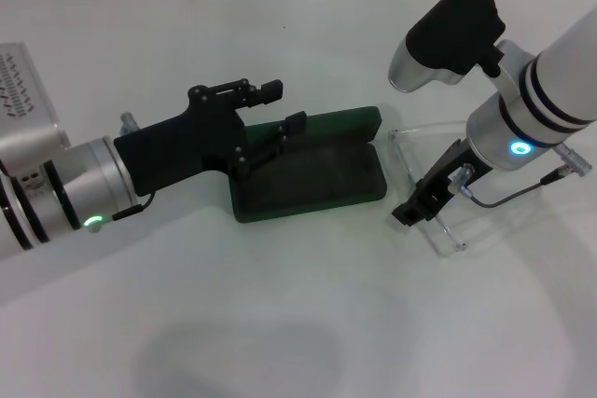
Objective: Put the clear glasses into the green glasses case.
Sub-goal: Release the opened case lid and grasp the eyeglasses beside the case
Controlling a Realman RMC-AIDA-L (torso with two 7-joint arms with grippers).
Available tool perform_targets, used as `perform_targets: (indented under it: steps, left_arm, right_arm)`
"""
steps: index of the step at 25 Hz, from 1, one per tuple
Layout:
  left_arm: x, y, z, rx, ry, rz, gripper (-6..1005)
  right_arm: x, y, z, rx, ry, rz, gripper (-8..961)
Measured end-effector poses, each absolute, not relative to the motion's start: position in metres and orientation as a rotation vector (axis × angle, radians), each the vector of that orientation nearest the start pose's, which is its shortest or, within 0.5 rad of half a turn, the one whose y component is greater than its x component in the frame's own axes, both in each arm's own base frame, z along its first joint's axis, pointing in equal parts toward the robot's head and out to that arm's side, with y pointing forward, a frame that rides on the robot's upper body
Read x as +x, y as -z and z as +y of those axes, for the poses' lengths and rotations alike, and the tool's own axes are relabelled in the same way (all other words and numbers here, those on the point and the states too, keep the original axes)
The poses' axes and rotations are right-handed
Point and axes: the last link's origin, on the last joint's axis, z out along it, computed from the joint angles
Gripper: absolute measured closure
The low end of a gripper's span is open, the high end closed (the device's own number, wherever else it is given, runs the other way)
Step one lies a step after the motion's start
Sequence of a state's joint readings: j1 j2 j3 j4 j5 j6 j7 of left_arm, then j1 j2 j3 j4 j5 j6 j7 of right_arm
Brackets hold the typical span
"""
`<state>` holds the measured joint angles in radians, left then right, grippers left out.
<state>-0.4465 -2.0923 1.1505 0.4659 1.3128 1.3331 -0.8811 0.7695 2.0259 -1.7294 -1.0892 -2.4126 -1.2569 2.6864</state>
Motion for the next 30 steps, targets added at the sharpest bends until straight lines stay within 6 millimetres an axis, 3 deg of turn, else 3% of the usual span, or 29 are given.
perform_targets:
  steps: [30]
  left_arm:
    - [-0.2524, 0.0454, 0.3192, -2.497, 0.895, -0.302, 535]
  right_arm:
    - [0.1467, 0.0624, 0.3659, -2.722, 0.521, 0.738, 753]
